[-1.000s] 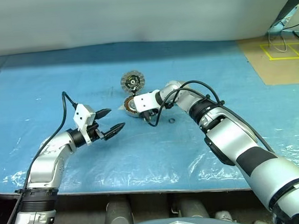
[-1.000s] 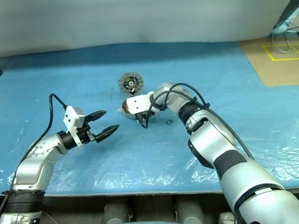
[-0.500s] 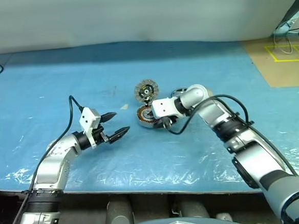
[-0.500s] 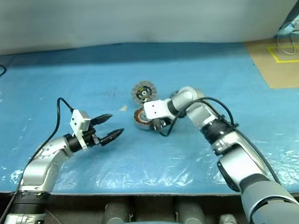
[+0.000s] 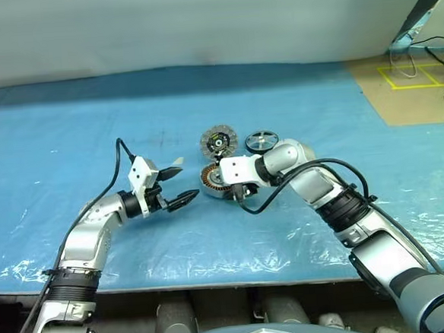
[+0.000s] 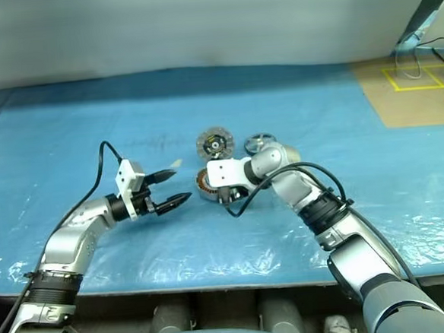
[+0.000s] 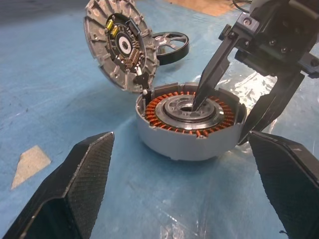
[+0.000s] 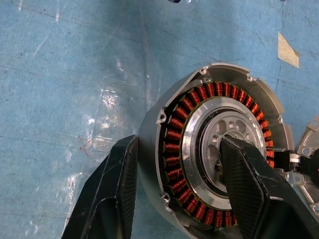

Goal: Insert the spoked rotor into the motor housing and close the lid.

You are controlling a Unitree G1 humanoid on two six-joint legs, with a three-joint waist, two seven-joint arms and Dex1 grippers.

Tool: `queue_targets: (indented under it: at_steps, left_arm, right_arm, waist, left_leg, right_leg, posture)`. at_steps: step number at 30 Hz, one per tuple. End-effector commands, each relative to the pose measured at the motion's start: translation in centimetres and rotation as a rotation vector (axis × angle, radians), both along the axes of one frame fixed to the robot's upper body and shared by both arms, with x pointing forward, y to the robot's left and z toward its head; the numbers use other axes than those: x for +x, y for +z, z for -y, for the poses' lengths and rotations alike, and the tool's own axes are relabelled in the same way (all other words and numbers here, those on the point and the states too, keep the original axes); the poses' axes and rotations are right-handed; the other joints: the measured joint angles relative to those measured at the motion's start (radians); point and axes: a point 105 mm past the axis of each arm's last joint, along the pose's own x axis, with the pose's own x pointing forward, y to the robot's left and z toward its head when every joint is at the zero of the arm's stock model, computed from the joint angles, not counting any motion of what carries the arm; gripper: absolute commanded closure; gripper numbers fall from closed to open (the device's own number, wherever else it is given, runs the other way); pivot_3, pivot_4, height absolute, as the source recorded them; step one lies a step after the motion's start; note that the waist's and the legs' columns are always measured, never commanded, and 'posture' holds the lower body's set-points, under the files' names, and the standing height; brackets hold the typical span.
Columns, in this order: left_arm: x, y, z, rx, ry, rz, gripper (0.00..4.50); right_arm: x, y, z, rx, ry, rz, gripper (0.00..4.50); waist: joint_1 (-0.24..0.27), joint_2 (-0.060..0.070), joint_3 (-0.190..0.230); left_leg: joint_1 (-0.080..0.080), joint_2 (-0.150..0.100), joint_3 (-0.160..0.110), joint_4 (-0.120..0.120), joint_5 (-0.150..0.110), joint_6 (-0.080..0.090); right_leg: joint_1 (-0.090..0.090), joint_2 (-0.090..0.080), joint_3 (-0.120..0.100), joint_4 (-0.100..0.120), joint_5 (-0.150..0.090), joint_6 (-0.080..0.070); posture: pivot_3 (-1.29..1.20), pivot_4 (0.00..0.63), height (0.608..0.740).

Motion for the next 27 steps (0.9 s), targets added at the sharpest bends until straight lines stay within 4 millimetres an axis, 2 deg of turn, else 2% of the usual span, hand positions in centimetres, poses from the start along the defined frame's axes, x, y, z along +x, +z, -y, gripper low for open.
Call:
queue_targets:
  at_steps: [1,4,6,12,17,22,24,27]
  left_arm:
    - [0.1,0.7,-0.2,0.006,-0.007,0.037,0.0]
    - [0.1,0.6,-0.3,0.008,-0.006,0.038,0.0]
    - [0.1,0.6,-0.3,0.007,-0.006,0.039,0.0]
    - [0.2,0.6,-0.2,0.004,-0.002,0.044,0.0]
    - [0.3,0.7,-0.1,0.002,-0.004,0.048,0.0]
    - [0.6,0.8,-0.1,0.005,-0.005,0.055,0.0]
    - [0.7,1.0,0.0,0.004,-0.009,0.059,0.0]
    - [0.6,1.2,0.3,-0.002,-0.017,0.068,0.0]
  right_arm:
    - [-0.2,-1.7,-0.1,-0.028,0.006,-0.027,2.0]
    - [-0.2,-1.4,0.2,-0.03,0.016,-0.018,1.02]
    - [-0.1,-0.8,0.3,-0.012,0.024,-0.016,0.36]
    - [-0.3,1.8,0.1,0.069,0.094,0.028,0.36]
    - [-0.4,3.7,0.6,0.104,0.133,0.048,0.36]
    - [-1.1,5.7,1.3,0.142,0.16,0.039,0.36]
    - [-1.4,6.5,1.9,0.173,0.151,0.023,0.36]
    - [-1.2,8.0,3.2,0.29,0.04,-0.022,0.36]
  waist:
    - [-0.002,0.0,0.0]
    - [-0.001,0.0,0.0]
    - [0.0,0.0,0.0]
    - [0.004,0.0,0.0]
    - [0.007,0.0,0.0]
    - [0.015,0.0,0.0]
    - [0.02,0.0,0.0]
    - [0.022,0.0,0.0]
  left_leg:
    - [0.0,0.0,0.0,-0.001,0.0,0.0]
    - [0.001,0.0,0.0,-0.001,0.0,0.0]
    - [-0.001,0.0,0.001,-0.001,0.0,0.0]
    - [-0.004,0.0,0.002,-0.004,0.0,0.0]
    - [-0.016,0.0,0.003,-0.003,0.002,0.003]
    - [-0.016,0.001,0.003,-0.003,0.002,0.004]
    - [-0.016,0.001,0.003,-0.002,0.002,0.004]
    - [-0.016,0.001,0.003,-0.001,0.002,0.004]
  right_leg:
    - [0.0,0.0,0.0,0.0,-0.002,0.003]
    - [-0.001,0.0,0.0,0.0,-0.002,0.004]
    - [-0.001,0.0,0.0,-0.002,0.002,-0.003]
    - [-0.002,0.0,-0.001,-0.01,0.002,-0.003]
    - [-0.013,0.0,-0.002,-0.01,0.002,-0.003]
    - [-0.013,0.0,-0.003,-0.01,0.002,-0.003]
    - [-0.013,0.0,-0.003,-0.009,0.002,-0.003]
    - [-0.013,0.0,-0.003,-0.008,0.003,-0.004]
  posture:
    - [0.0,0.15,0.74]
    - [0.0,0.15,0.74]
    - [0.0,0.15,0.74]
    - [0.0,0.15,0.74]
    - [0.0,0.15,0.74]
    - [0.0,0.15,0.74]
    - [0.0,0.15,0.74]
    - [0.0,0.15,0.74]
